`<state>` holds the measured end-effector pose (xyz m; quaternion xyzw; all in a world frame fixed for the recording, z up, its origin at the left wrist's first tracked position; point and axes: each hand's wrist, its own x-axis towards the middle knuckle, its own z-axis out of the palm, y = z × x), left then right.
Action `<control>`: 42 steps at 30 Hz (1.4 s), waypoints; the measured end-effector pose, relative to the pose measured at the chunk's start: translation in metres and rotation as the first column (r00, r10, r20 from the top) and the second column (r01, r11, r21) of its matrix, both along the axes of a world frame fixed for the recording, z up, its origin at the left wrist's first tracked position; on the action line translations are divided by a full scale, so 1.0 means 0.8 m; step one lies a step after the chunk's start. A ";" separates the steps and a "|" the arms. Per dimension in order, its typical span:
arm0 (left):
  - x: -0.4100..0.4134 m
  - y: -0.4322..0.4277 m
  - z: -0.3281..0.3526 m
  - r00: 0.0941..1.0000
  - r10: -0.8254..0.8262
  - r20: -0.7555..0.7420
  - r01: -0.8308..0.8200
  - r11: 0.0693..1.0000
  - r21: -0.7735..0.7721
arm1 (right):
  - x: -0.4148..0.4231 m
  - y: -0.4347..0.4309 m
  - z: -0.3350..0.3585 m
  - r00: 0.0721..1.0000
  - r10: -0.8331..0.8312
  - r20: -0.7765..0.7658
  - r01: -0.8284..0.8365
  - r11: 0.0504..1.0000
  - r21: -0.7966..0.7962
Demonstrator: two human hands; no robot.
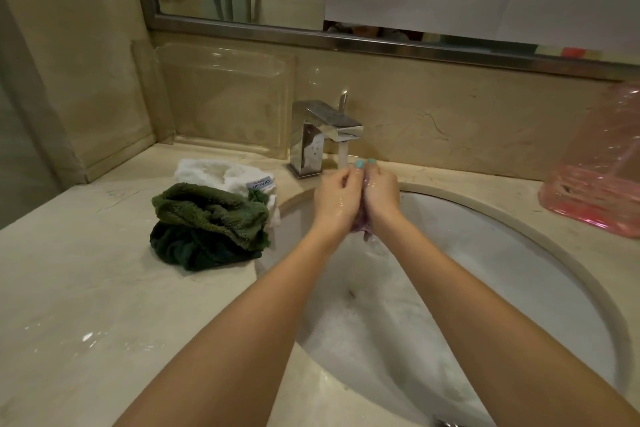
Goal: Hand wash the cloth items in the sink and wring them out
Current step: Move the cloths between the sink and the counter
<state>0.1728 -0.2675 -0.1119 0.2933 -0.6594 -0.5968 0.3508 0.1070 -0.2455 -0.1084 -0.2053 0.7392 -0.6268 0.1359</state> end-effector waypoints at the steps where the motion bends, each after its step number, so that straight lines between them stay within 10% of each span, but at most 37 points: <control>1: -0.001 0.000 0.001 1.000 0.003 0.006 -0.003 1.000 -0.012 | 0.003 0.003 0.000 0.997 -0.018 -0.077 0.015 0.999 -0.046; 8: 0.017 -0.040 -0.002 0.984 0.155 0.090 -0.167 0.976 0.140 | 0.048 0.008 -0.009 0.894 0.198 -0.402 -0.197 0.979 0.043; 14: 0.013 -0.010 0.013 0.998 -0.028 -0.053 0.032 0.996 0.081 | -0.002 0.011 -0.003 0.989 -0.018 -0.147 0.026 0.998 0.057; 18: 0.011 -0.023 0.011 0.980 -0.063 -0.187 0.103 0.971 0.215 | -0.005 0.020 -0.019 0.985 0.106 0.137 -0.117 0.990 0.073; 27: 0.016 -0.048 0.001 0.957 -0.165 -0.240 0.223 0.945 0.238 | -0.022 0.037 -0.027 0.620 0.469 0.629 -0.480 0.861 -0.168; 37: 0.018 -0.041 -0.012 0.982 -0.103 0.155 0.072 0.978 0.195 | -0.019 0.024 -0.011 0.894 0.269 0.358 -0.112 0.908 -0.403; 42: 0.015 -0.033 -0.011 0.994 -0.109 -0.016 0.101 0.846 0.524 | -0.012 0.025 -0.007 0.984 0.163 0.070 -0.143 0.962 -0.232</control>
